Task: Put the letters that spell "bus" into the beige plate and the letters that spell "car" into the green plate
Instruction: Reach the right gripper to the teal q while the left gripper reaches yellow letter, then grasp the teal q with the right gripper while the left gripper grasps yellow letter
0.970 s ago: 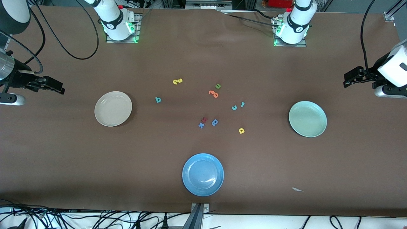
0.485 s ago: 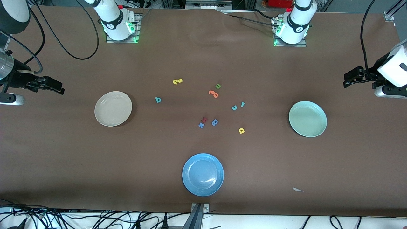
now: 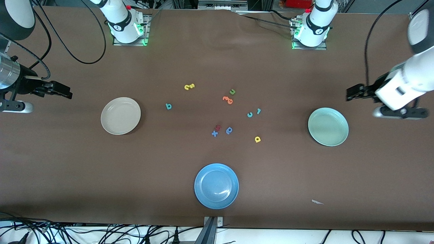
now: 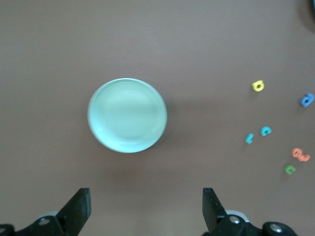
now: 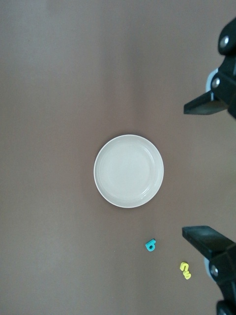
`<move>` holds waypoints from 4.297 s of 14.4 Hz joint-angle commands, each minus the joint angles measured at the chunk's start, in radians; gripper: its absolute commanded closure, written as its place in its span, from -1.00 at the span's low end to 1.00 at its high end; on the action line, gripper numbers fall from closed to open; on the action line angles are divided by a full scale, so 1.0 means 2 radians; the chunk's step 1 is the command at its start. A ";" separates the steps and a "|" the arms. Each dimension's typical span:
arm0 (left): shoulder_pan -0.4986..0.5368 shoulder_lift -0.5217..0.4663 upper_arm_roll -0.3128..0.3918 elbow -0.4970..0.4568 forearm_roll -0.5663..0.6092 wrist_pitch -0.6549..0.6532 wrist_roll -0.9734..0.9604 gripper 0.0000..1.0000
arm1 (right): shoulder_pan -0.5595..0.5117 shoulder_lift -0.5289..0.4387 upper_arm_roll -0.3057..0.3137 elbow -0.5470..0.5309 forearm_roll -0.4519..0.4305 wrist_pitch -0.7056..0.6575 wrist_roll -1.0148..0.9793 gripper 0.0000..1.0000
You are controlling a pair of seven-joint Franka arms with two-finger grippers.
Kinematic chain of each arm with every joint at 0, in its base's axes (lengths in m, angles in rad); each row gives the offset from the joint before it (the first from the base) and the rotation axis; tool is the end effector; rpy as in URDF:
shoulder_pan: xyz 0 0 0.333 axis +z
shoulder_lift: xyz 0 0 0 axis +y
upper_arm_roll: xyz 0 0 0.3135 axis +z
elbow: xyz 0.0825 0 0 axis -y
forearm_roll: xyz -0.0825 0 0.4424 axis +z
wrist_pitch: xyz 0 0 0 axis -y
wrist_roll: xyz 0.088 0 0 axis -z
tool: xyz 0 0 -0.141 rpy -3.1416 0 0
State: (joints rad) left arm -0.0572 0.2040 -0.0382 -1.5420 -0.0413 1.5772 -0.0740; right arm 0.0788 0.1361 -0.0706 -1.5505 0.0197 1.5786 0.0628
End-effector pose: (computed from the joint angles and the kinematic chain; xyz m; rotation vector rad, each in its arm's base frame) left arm 0.6540 -0.0668 0.4739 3.0955 -0.0271 -0.2672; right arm 0.6454 0.0102 0.5138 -3.1296 0.0871 0.1691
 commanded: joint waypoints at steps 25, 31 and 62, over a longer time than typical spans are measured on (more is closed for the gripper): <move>-0.181 0.291 -0.001 0.012 -0.012 0.366 -0.353 -0.96 | 0.018 0.047 0.229 -0.404 -0.071 0.519 0.207 -1.00; -0.185 0.305 0.000 0.017 -0.012 0.367 -0.368 -0.58 | 0.026 0.106 0.229 -0.417 -0.099 0.580 0.209 -1.00; -0.183 0.309 0.002 0.016 -0.012 0.378 -0.377 0.97 | 0.044 0.166 0.190 -0.397 -0.251 0.653 0.218 1.00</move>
State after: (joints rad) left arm -0.4132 0.8088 -0.0446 -1.5351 -0.0660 2.3341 -0.8192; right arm 0.1584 0.4322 0.3340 -2.3579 -0.4520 2.8696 0.4950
